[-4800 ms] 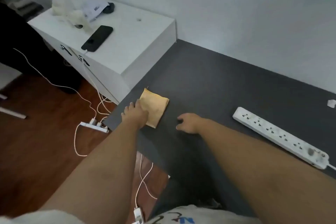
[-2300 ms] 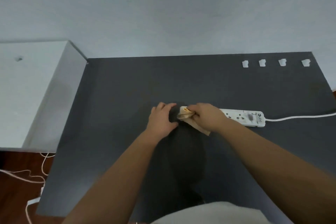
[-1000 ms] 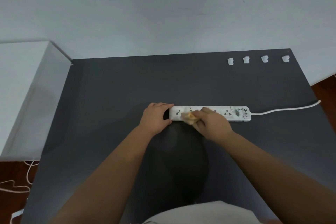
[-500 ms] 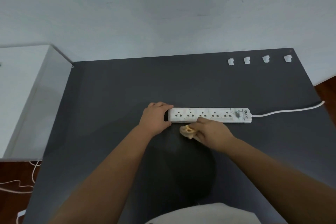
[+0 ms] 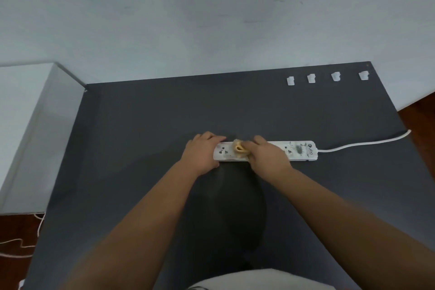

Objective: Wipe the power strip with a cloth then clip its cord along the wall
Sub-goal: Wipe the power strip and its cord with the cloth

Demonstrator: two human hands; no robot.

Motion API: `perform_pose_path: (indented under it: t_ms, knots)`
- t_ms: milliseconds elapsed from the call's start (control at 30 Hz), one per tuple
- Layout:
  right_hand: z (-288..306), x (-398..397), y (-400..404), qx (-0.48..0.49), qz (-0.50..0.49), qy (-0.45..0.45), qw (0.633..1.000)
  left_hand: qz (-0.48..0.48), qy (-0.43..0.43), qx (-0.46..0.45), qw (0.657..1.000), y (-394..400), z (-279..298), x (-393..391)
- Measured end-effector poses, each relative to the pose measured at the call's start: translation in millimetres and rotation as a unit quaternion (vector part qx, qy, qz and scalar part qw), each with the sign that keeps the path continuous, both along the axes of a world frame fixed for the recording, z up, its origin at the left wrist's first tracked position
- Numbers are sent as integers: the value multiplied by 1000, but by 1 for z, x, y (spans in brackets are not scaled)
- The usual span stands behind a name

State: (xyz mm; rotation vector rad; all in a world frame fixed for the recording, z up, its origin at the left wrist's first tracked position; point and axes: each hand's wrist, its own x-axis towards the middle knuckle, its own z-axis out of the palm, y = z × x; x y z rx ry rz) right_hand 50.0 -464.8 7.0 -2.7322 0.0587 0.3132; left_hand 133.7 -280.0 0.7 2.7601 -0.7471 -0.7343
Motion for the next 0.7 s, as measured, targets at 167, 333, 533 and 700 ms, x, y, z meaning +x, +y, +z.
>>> perform_pose_path:
  t_ms: [167, 333, 533, 700]
  knots:
    - [1, 8, -1, 6, 41, -2, 999, 26, -8, -14, 1000, 8, -3, 3]
    - [-2, 10, 1, 18, 8, 15, 1000, 35, -15, -26, 999, 7, -6, 1]
    - [-2, 4, -29, 37, -149, -62, 986, 28, -15, -32, 999, 3, -4, 2]
    - [-4, -22, -33, 42, -28, -14, 999, -33, -8, -62, 998, -24, -1, -5]
